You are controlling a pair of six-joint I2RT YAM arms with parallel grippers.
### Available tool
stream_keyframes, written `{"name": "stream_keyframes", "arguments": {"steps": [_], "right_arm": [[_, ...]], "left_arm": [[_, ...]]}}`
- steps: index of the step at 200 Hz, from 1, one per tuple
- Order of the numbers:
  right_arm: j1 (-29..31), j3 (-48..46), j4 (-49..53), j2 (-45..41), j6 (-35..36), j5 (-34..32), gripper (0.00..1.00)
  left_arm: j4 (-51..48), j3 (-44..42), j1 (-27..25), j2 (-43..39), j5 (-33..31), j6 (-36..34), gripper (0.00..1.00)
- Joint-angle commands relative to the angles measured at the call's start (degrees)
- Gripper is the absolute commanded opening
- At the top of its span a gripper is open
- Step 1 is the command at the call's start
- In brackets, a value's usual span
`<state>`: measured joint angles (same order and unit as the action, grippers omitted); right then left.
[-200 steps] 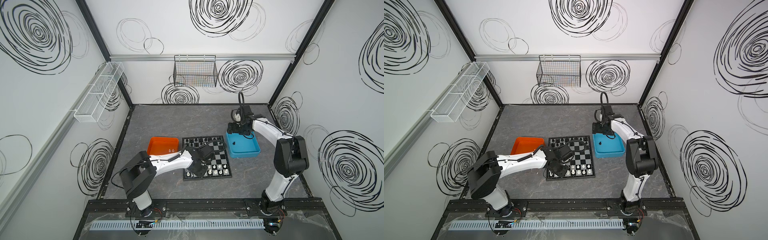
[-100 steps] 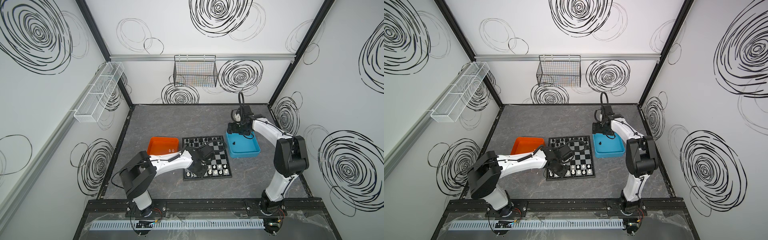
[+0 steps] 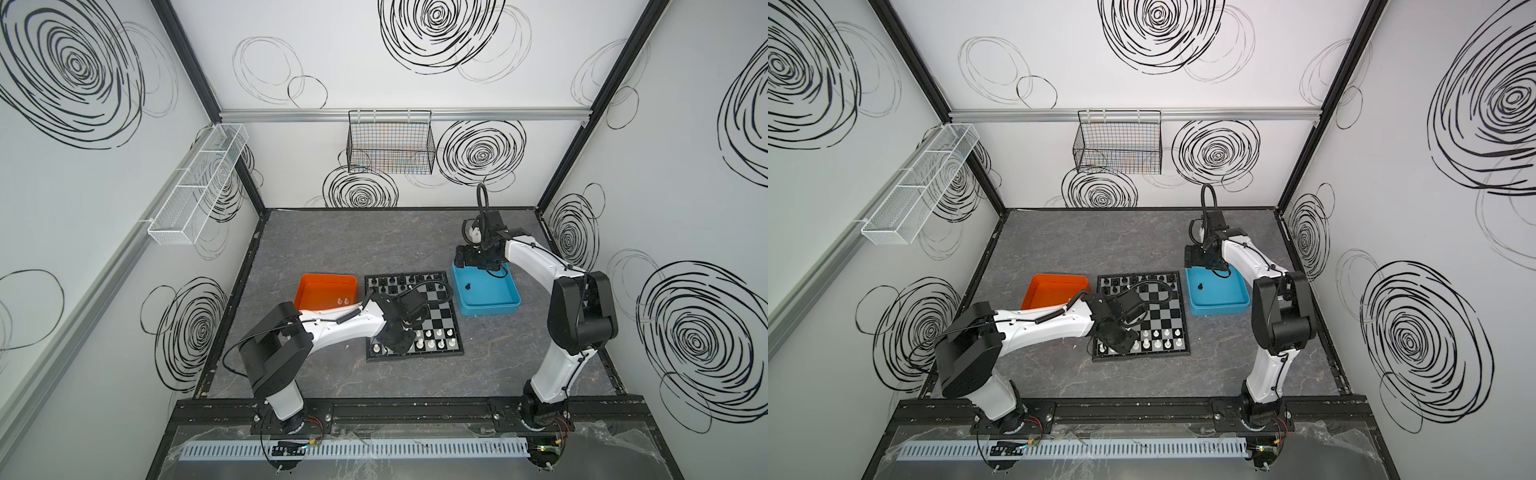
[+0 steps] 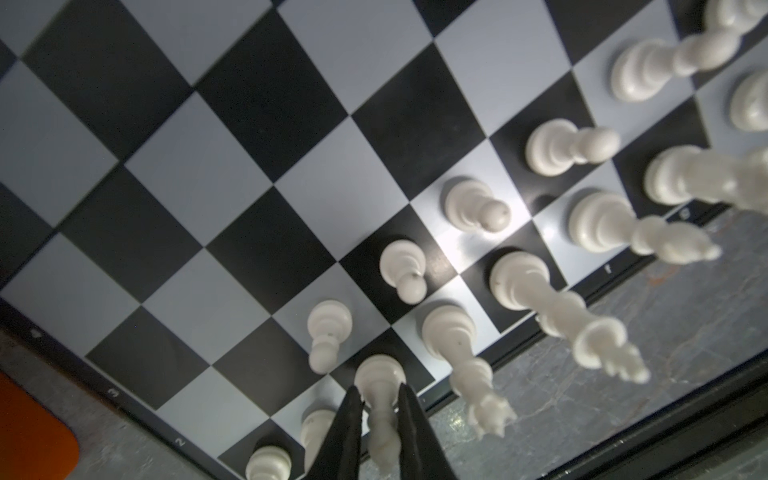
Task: Set up the chess pieces on the board
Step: 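Lower the white pawn onto the white pawn row square, open left gripper, then raise left gripper back over orange tray while right gripper lowers into blue tray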
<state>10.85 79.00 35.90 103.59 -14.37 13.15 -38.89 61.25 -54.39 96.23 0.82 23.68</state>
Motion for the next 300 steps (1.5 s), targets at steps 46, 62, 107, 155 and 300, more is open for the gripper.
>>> {"name": "stream_keyframes", "arguments": {"steps": [46,62,107,155,300], "right_arm": [[-0.2,-0.4,0.1,0.1,0.4,-0.1,0.94],[-0.2,-0.3,0.1,0.1,0.5,-0.1,0.94],[-0.2,-0.1,0.2,0.2,0.4,0.0,0.94],[-0.2,0.0,0.2,0.1,0.4,0.2,0.94],[-2.7,1.1,2.3,-2.9,0.4,-1.4,0.93]], "left_arm": [[-0.4,0.2,-0.5,0.0,0.0,0.6,0.24],[-0.7,0.5,-0.5,-0.1,0.1,0.6,0.24],[-1.9,1.6,-0.5,-0.9,0.8,0.4,0.25],[-3.5,3.0,-0.5,-2.0,1.0,0.1,0.27],[-9.7,11.3,4.4,-8.0,1.6,-0.7,0.53]]}}
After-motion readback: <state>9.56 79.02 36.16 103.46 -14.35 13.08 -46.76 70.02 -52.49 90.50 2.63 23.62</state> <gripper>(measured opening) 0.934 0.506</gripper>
